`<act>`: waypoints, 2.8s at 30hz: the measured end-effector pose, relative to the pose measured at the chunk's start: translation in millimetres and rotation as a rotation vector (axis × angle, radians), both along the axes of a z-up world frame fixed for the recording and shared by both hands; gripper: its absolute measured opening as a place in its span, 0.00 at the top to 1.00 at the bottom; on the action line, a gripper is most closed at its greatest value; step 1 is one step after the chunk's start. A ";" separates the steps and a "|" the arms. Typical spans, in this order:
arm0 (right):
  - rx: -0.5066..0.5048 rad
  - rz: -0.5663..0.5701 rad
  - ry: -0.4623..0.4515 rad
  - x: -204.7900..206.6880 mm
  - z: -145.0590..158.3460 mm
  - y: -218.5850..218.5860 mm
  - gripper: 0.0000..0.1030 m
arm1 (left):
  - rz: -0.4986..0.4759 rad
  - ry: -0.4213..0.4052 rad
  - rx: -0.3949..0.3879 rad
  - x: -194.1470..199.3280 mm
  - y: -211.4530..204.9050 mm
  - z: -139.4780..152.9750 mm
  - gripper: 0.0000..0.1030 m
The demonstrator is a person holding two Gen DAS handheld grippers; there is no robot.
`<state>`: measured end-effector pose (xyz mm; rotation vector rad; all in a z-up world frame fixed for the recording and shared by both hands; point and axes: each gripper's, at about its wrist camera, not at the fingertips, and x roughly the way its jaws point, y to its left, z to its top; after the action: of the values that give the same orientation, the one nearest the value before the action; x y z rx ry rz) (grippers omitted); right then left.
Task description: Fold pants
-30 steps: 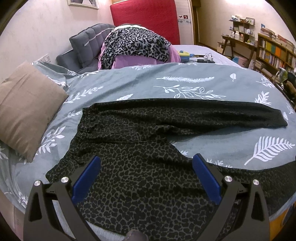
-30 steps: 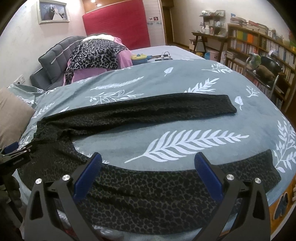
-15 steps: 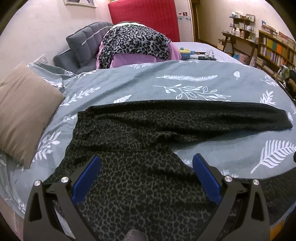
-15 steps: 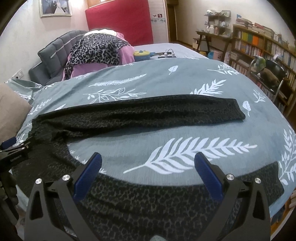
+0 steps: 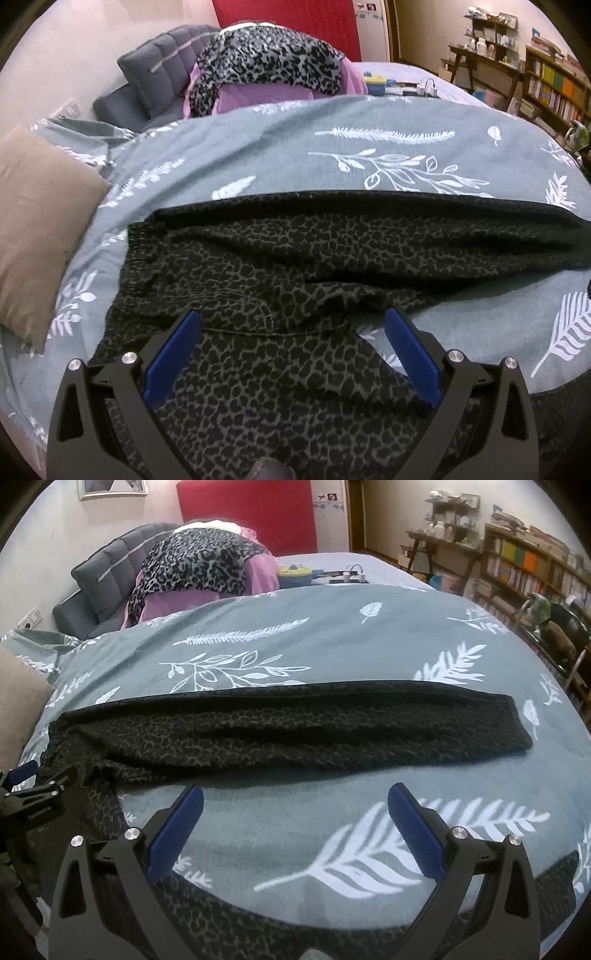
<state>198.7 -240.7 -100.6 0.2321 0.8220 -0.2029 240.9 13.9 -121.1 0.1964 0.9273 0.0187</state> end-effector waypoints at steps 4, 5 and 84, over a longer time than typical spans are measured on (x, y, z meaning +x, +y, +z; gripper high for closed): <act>0.015 0.025 0.019 26.5 -10.6 5.2 0.02 | -0.009 0.028 0.000 26.0 3.0 -14.9 0.05; 0.022 0.036 0.024 38.4 -14.1 6.8 0.02 | -0.005 0.037 0.002 34.2 4.7 -19.1 0.05; 0.404 0.071 0.098 120.0 -107.4 -30.9 0.84 | -0.156 0.134 0.034 218.3 -54.5 -92.1 0.05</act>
<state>318.7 -271.5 -208.0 0.5749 0.9630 0.0211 459.3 -40.5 -213.1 0.3044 1.0438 -0.1242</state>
